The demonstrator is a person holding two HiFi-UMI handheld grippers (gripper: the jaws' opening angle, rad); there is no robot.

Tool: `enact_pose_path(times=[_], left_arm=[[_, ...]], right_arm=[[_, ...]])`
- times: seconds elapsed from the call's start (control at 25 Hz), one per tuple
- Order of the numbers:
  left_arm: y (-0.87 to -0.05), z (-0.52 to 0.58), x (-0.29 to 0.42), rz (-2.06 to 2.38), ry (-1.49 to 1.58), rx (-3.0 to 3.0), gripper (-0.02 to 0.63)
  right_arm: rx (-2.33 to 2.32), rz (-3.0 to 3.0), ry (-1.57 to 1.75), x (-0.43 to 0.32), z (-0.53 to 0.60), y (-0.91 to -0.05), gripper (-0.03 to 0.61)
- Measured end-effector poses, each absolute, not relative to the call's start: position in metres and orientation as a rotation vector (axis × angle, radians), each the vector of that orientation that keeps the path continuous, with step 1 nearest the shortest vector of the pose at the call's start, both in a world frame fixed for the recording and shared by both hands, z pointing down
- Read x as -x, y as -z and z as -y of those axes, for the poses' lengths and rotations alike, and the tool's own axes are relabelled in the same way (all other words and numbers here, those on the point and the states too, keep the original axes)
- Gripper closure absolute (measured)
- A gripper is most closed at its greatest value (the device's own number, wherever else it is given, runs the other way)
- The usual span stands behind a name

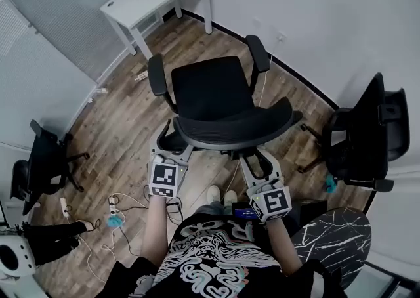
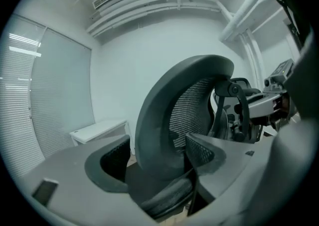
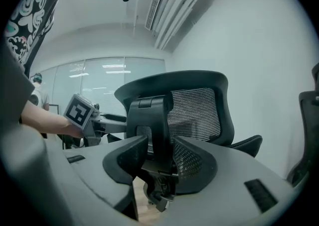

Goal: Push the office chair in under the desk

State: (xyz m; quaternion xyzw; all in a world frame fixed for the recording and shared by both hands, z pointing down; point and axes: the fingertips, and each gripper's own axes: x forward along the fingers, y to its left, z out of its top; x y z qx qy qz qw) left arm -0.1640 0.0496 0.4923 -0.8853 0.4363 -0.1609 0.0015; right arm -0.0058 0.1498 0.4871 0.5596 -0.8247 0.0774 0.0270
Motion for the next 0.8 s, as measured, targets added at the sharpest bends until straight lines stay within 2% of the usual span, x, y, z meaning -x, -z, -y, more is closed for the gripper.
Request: enact_pose_path(times=[0.56,0.8], left_arm=[[-0.489,-0.028,0.144,-1.372,0.572,2.694,0.250],[-0.493,-0.031,0.134,-1.373,0.575,2.656,0.245]], right_arm=[[-1.629,2.660,-0.126,0.010,-0.134,-0.473,0.448],[-1.507,2.717,-0.057,0.012,-0.129,-0.478,0.493]])
